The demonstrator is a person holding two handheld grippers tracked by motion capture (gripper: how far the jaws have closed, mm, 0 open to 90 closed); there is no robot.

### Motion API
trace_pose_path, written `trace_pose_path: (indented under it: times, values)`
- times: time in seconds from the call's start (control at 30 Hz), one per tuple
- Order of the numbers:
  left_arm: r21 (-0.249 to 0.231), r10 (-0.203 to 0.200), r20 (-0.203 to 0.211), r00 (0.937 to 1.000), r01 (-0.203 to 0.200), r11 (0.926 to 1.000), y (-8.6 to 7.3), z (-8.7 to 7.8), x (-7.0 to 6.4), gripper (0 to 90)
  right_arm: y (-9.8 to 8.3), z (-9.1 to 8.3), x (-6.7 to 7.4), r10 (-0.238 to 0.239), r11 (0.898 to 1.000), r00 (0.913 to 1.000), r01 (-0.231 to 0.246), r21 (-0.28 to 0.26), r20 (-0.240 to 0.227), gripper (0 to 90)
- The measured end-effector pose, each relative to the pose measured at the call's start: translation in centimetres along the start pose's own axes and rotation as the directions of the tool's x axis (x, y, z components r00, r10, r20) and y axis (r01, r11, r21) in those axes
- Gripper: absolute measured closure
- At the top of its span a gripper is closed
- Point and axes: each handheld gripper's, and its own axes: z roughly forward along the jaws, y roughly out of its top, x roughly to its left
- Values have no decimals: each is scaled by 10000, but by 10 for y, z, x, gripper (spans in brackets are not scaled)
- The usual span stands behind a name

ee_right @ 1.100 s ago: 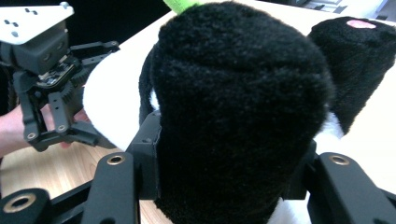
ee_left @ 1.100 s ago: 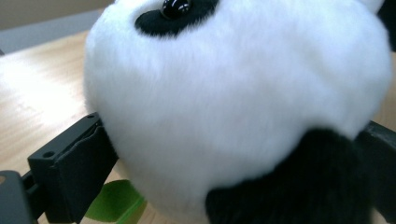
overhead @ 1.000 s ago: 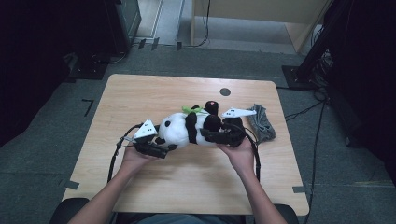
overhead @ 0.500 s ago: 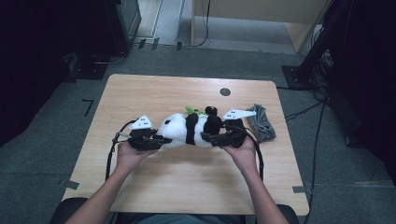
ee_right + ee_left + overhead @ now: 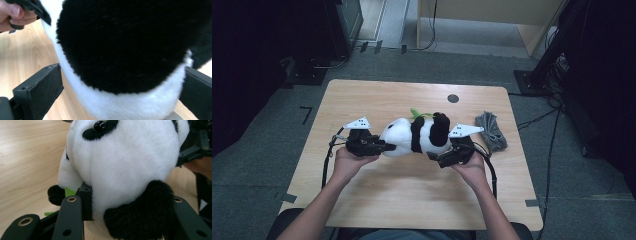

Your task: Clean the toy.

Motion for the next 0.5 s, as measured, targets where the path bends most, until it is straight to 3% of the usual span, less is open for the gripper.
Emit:
trace_pose_path:
  times: [0.13,0.17,0.23,0.33,0.4,0.43,0.5]
  values:
    - [-24,-89,-51,9999,88,10000,0,2,-3,518,-2,5,-1,54,9999,9997,-50,-158,229,0]
    - [-28,-73,-97,9999,73,10000,0,3,-4,512,-3,8,-2,267,9992,9986,-253,-297,464,0]
    - [12,55,-280,9996,-54,10000,-1,7,-8,501,-3,11,-1,60,9999,9967,-53,-92,814,10]
    - [11,54,-368,9993,-54,10000,-2,10,-8,479,-6,10,-1,-63,9998,9925,84,-160,1218,141]
    - [8,66,-387,9992,-66,10000,-2,10,-7,472,-6,8,-1,-47,9997,9926,77,-242,1213,175]
    - [-12,128,-444,9989,-128,9999,-2,10,-8,458,-6,8,0,-75,9997,9923,103,-217,1236,233]
    - [-53,383,-739,9965,-388,9992,-2,12,-9,407,-4,7,-1,56,9999,9927,-45,-96,1206,296]
